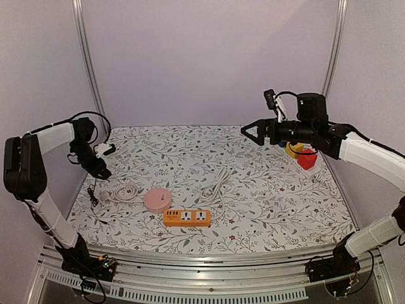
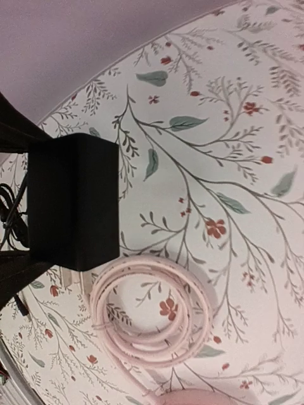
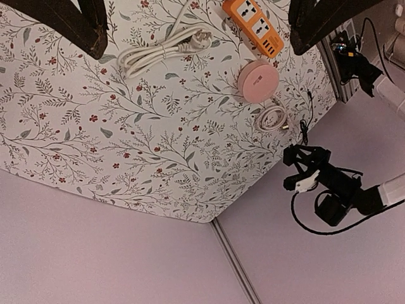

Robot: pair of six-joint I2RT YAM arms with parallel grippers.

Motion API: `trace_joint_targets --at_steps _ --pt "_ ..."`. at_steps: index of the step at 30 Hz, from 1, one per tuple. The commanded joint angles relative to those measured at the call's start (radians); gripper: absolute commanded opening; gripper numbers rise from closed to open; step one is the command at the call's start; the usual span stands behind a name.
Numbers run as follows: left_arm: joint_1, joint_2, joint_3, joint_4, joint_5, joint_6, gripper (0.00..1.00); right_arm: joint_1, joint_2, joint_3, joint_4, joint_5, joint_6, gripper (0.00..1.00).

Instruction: Insert the plug

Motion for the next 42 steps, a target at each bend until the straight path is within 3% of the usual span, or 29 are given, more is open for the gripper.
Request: trace_joint_targets --at_steps 1,5,9,13,18,23,27,35,42 --pt "-0.259 -0.265 0.012 -0.01 -0.086 0.119 0.0 0.006 0.097 0.161 -0.197 0.065 0.046 0.97" --pt "-0.483 -0.283 0.168 -0.18 -0.226 0.129 0.0 0.005 0.233 0.314 -0.309 -0.055 0.083 0.86" --pt "-0.74 -0.347 0.138 -0.193 -0.491 0.281 0.0 0.019 0.334 0.39 -0.307 -0.146 0.165 0.74" --pt "-0.981 -0.401 0.11 -0.027 -0.663 0.418 0.0 0.101 0.377 0.393 -0.212 -0.167 0.196 0.72" --pt "-1.157 -0.463 -0.004 0.326 -0.733 0.584 0.0 0.248 0.43 0.407 -0.104 -0.182 0.173 0.73" --pt "-1.224 -0.496 -0.122 0.67 -0.78 0.642 0.0 0.329 0.377 0.245 0.194 -0.137 0.182 0.73" --pt "-1.268 -0.504 -0.172 0.793 -0.777 0.658 0.0 0.359 0.323 0.099 0.483 -0.095 0.231 0.74" --pt "-1.308 -0.491 -0.183 0.784 -0.761 0.629 0.0 0.384 0.365 0.095 0.585 -0.01 0.224 0.76" --pt "-1.308 -0.499 -0.193 0.742 -0.752 0.599 0.0 0.384 0.379 0.111 0.675 -0.107 0.215 0.73"
